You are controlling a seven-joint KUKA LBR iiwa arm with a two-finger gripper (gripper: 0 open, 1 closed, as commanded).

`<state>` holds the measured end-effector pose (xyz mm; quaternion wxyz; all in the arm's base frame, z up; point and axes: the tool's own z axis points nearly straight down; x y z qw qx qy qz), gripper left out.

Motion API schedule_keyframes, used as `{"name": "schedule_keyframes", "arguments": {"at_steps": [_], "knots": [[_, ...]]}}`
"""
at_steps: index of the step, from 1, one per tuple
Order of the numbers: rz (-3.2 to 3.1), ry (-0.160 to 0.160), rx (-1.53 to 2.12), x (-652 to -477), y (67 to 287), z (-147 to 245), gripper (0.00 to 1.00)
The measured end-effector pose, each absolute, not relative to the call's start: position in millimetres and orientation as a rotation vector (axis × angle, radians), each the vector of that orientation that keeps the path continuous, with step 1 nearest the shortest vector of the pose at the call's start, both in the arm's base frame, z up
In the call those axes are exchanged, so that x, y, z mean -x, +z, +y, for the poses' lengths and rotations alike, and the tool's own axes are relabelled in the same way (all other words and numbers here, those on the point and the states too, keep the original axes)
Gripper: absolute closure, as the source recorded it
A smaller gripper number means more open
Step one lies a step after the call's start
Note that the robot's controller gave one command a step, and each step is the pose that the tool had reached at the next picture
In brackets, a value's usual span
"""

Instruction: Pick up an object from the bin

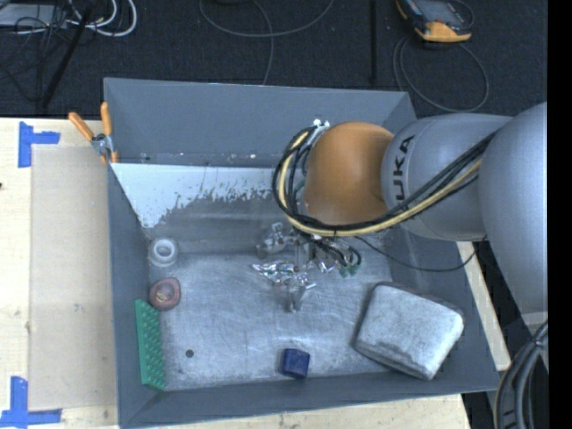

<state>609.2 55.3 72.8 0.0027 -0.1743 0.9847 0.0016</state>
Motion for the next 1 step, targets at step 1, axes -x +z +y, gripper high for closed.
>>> {"name": "schedule_keyframes", "arguments": {"at_steps": [1], "knots": [[3.084,0.003,0.542,-611.0,75.3,54.5,1.00]]}}
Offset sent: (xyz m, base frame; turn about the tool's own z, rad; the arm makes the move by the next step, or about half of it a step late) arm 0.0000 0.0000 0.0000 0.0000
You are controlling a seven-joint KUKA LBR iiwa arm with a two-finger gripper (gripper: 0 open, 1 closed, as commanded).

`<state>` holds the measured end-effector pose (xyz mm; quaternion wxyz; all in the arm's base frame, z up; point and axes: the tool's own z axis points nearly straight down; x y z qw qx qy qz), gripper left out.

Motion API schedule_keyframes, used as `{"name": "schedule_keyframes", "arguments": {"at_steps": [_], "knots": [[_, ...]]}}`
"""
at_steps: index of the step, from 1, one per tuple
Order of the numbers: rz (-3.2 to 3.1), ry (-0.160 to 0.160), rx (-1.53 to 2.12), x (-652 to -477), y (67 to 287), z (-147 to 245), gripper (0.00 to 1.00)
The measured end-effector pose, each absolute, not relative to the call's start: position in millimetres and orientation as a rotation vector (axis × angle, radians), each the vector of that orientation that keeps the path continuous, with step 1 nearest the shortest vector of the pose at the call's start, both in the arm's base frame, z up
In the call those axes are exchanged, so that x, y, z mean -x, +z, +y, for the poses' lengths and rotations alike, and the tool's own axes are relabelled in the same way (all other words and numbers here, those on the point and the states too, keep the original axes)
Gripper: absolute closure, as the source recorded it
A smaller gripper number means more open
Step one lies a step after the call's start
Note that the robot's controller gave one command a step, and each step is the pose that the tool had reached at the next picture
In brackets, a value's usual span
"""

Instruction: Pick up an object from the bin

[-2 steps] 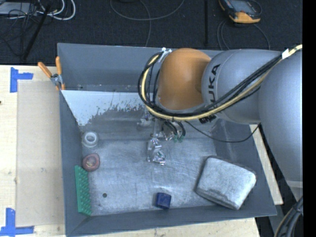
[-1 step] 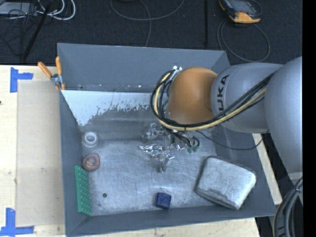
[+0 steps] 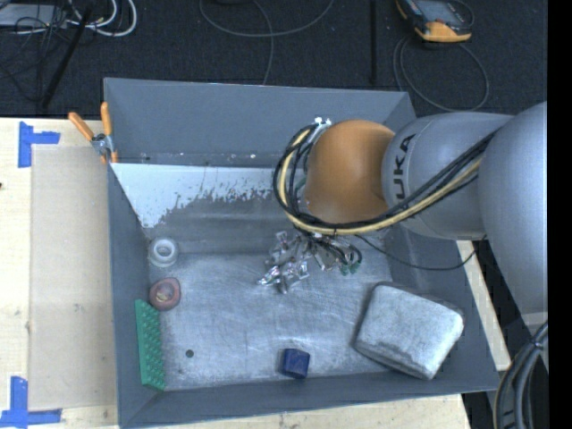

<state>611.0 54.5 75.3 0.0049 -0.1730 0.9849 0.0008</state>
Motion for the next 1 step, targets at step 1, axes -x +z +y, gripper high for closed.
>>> {"name": "schedule_keyframes", "arguments": {"at_steps": [1], "knots": [[3.038,-0.003,0.765,-591.8,216.5,30.4,1.00]]}}
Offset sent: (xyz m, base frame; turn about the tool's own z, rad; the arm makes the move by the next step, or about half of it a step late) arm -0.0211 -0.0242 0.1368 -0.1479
